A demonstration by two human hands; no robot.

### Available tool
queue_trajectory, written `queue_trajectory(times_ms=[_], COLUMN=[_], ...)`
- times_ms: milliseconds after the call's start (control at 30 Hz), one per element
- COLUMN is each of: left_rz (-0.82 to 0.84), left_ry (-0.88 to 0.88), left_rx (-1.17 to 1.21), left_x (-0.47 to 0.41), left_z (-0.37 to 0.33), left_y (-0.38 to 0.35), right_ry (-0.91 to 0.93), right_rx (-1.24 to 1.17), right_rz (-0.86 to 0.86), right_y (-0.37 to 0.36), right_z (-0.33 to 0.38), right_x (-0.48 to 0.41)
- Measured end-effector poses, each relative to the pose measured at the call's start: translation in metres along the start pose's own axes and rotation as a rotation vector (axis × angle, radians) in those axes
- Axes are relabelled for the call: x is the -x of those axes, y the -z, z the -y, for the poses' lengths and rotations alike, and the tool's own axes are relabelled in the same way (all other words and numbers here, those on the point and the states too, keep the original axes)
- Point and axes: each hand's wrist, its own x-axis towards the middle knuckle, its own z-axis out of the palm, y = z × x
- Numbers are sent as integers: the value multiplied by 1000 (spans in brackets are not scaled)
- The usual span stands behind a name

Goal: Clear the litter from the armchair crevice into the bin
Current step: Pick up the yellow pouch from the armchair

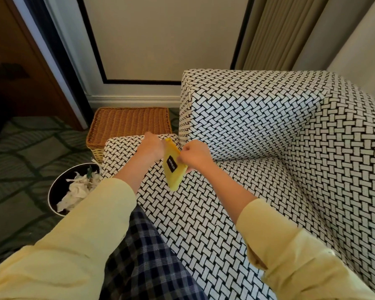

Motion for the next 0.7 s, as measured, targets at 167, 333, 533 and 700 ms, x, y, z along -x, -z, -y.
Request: queue_trajectory(times_ms=[167, 333, 533, 700], left_rz=[545, 425, 229, 164], left_ry=[314, 317, 318, 316], left_rx=[371, 1155, 1072, 951], left_x=[28, 17, 3, -29], left_z=[9, 19, 35, 49], left_y=[3, 6, 18, 38], right_ry=[-196, -239, -240, -372], right_rx=[-555, -1025, -1041, -1136], right_rz=[-102, 37, 204, 208], right_y=[-17, -19, -30, -39], right_z=[6, 21, 32, 45], right_x=[-15, -3, -16, -51])
